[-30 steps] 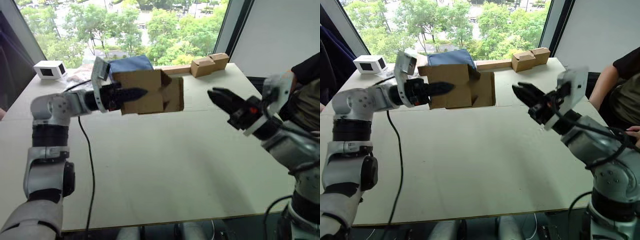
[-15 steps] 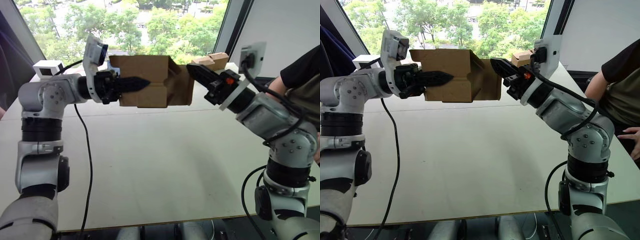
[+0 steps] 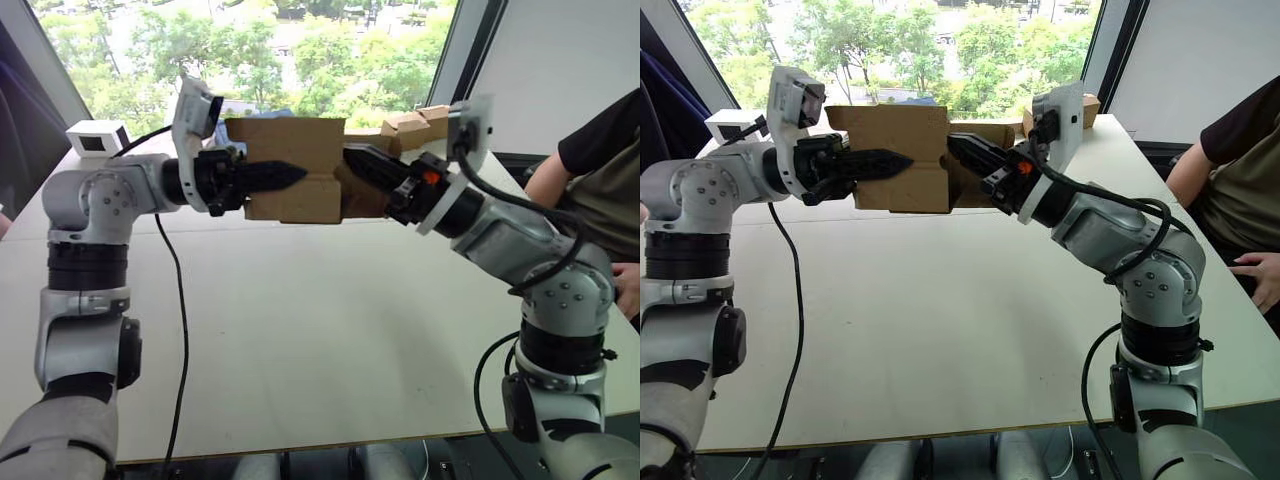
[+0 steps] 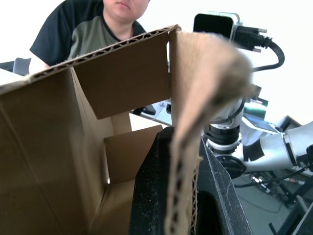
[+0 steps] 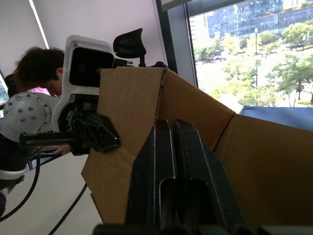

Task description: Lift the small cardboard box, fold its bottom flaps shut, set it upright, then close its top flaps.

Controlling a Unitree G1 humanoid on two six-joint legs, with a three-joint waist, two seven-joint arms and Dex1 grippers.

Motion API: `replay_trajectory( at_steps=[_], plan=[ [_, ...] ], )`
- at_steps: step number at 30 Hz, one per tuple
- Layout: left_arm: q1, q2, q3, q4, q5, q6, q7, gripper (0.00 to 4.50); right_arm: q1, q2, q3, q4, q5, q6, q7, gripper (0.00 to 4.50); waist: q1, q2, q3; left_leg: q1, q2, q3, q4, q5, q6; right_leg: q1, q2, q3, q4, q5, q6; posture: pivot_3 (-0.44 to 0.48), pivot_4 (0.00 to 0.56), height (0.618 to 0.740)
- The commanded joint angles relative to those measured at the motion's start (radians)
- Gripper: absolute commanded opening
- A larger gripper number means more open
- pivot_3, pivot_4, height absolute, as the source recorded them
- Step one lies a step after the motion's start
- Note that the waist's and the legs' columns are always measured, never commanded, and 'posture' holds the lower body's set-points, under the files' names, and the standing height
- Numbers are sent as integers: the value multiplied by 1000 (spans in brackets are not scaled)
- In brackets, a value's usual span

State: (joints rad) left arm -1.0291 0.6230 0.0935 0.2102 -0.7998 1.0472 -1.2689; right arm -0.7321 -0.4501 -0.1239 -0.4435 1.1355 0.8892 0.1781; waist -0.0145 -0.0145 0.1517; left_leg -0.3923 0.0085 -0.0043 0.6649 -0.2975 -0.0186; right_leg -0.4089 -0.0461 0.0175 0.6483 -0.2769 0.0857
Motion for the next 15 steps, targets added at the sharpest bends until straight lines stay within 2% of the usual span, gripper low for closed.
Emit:
replay_trajectory(
  at_steps=[1, 11, 15],
  plan=[
    [1, 0, 13, -53, -42, 20, -6, 0, -7, 9, -2, -37, 19, -6, 7, 60, -1, 0, 0, 0, 0, 0, 0, 0, 0, 0, 0, 0, 0, 0, 0, 0, 150, 740],
    [13, 0, 13, -63, -52, 18, 1, 0, -26, 37, 15, -27, -6, -19, 19, 60, 0, 0, 0, 0, 0, 0, 0, 0, 0, 0, 0, 0, 0, 0, 0, 0, 150, 740],
    [3, 11, 17, -50, -45, 11, -1, 0, 4, -7, -3, -67, 1, -9, 42, 60, 0, 0, 0, 0, 0, 0, 0, 0, 0, 0, 0, 0, 0, 0, 0, 0, 150, 740]
  ],
)
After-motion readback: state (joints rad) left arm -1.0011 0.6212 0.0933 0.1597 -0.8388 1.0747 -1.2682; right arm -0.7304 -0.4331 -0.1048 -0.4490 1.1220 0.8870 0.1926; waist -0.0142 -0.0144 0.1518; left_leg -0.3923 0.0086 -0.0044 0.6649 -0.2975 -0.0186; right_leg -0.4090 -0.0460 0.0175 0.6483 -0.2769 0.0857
